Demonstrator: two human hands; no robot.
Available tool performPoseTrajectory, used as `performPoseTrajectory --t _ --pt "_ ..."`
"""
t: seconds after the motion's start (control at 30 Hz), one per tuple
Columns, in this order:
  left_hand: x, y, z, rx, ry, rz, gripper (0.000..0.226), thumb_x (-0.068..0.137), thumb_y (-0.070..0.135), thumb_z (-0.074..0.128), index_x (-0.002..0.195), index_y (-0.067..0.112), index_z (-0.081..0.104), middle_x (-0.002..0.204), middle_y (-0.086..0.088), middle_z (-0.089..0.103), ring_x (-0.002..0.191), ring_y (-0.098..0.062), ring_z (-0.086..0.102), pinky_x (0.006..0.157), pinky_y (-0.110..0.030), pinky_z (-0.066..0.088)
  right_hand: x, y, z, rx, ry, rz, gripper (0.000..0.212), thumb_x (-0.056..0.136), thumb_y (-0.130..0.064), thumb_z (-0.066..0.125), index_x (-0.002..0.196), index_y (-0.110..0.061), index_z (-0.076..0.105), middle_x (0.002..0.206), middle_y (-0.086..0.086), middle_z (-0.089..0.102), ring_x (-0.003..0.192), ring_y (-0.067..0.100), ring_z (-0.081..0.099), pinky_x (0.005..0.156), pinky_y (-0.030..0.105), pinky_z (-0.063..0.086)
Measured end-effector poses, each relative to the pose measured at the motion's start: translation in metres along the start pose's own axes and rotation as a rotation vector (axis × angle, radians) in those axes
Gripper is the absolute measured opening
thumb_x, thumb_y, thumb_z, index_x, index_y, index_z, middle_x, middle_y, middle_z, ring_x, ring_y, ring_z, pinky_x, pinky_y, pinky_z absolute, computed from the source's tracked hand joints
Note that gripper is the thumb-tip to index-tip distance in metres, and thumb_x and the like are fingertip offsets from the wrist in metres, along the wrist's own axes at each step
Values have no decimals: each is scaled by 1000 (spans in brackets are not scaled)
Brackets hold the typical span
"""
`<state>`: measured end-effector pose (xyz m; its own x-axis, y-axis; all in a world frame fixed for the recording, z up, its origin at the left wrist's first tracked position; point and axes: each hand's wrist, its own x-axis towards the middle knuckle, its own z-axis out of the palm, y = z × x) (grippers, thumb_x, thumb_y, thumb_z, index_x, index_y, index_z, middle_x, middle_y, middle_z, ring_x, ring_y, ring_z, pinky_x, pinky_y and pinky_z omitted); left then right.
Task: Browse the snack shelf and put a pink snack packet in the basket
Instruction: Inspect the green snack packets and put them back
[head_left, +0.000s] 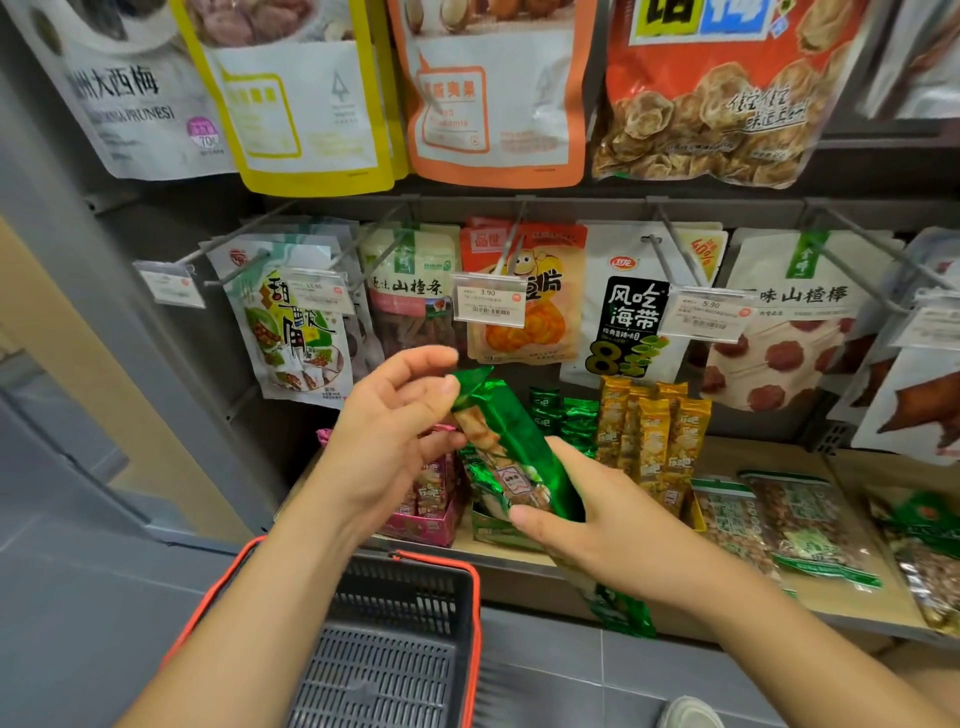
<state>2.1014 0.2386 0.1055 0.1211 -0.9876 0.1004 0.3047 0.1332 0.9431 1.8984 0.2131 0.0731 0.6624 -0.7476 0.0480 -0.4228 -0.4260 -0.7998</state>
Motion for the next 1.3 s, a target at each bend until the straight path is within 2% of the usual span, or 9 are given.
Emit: performPoseTrajectory --t 0.1,0.2,0.33,0.57,0.67,0.87,1.0,1.2,1.3 --pt "-1 6 -14 195 -197 -44 38 83 24 71 120 18 64 97 -6 66 84 -17 66 69 -27 56 -3 -4 -1 -8 -24 11 30 90 -48 60 106 -64 40 101 -9 67 88 10 63 80 35 52" --pt "-3 3 -13 456 -248 -12 34 76 40 69 107 26 69 85 7 67 70 -9 61 59 -20 48 -4 -5 -4 -12 -61 29 33 88 -47 61 118 -48 47 104 -6 68 92 17 65 84 43 53" --pt "-1 -3 -8 537 -194 29 17 84 36 63 98 29 71 75 -3 60 63 -18 53 50 -20 43 -5 -6 -6 -55 -93 42 44 88 -46 62 128 -37 46 102 -8 67 88 16 65 82 44 53" --pt "16 -15 -22 496 286 19 29 88 22 45 77 27 72 62 8 64 54 -7 56 43 -21 41 -17 3 -40 -24 -307 145 53 89 -38 66 130 -55 37 95 -12 66 71 6 67 66 25 56" --pt "20 -21 -32 509 438 -41 32 92 19 40 79 22 69 53 7 62 46 -4 54 40 -20 40 -19 5 -51 32 -176 106 37 93 -31 62 123 -47 49 84 -22 67 72 9 69 67 29 59" --pt "24 -36 -29 547 426 -151 36 87 3 32 76 17 63 55 1 66 46 -16 60 37 -21 40 -16 6 -57 309 220 47 29 86 -29 64 115 -31 65 97 -6 70 82 12 72 71 33 61" --pt "24 -42 -26 572 296 -230 35 92 -2 34 80 17 62 83 -11 70 58 -24 67 38 -21 40 -15 6 -54 394 336 9 28 90 -22 63 116 -33 65 98 -7 71 83 13 72 68 30 61" --pt "19 -41 -24 759 77 -202 24 98 36 51 94 30 74 103 8 72 95 -6 65 74 -22 50 -15 2 -55 404 553 -92 28 92 -17 61 111 -36 66 85 -4 65 79 10 66 63 24 59" --pt "9 -35 -8 843 -112 -65 31 87 52 49 101 37 72 100 20 72 89 10 63 81 -15 46 -13 4 -56 365 647 -68 19 95 -18 58 105 -30 67 81 -7 68 77 8 68 60 25 59"
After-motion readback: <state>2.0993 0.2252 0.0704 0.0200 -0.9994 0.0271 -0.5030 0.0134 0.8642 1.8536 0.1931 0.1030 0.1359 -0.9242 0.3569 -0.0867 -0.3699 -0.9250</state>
